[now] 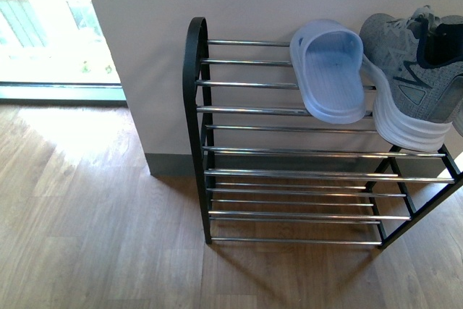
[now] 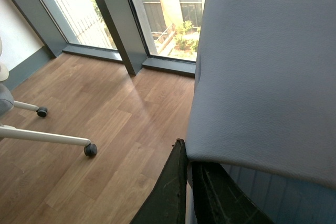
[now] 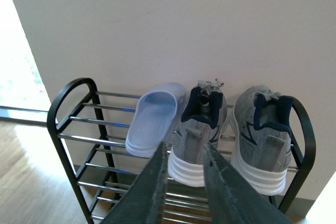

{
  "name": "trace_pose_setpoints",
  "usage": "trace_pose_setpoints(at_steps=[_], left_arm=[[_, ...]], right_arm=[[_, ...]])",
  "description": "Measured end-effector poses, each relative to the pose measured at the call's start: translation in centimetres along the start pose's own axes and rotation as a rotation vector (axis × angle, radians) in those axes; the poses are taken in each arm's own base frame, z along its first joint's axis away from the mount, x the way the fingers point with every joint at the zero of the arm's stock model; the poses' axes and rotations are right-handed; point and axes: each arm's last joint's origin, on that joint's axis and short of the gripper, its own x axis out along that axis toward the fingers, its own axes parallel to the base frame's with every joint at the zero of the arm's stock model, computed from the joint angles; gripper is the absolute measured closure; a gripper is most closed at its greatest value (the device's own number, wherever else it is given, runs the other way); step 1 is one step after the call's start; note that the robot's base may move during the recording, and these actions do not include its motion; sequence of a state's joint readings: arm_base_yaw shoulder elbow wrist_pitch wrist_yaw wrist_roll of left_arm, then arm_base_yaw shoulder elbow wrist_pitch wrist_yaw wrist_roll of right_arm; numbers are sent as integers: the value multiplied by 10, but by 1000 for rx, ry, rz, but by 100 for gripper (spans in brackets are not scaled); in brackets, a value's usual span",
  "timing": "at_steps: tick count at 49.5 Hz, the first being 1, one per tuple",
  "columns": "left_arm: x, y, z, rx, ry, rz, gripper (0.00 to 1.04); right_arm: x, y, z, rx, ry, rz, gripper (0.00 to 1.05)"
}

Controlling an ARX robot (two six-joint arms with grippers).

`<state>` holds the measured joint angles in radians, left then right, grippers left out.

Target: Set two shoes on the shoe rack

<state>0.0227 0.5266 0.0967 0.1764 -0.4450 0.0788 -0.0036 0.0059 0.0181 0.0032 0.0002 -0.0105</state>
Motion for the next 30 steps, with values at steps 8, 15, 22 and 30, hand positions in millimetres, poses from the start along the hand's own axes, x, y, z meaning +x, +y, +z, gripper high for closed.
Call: trace_pose_setpoints(at_steps=[8, 15, 22, 30], left_arm=[[2, -2, 12, -302, 140, -365, 103], [18, -15, 49, -433, 159, -483, 103], [45, -55, 73, -451, 218, -600, 103], [73, -110, 77, -402, 318, -688, 103]], right_arm=[[0, 0, 0, 0, 0, 0, 49], [0, 0, 0, 0, 0, 0, 21], [0, 0, 0, 0, 0, 0, 10], [0, 0, 0, 0, 0, 0, 9]])
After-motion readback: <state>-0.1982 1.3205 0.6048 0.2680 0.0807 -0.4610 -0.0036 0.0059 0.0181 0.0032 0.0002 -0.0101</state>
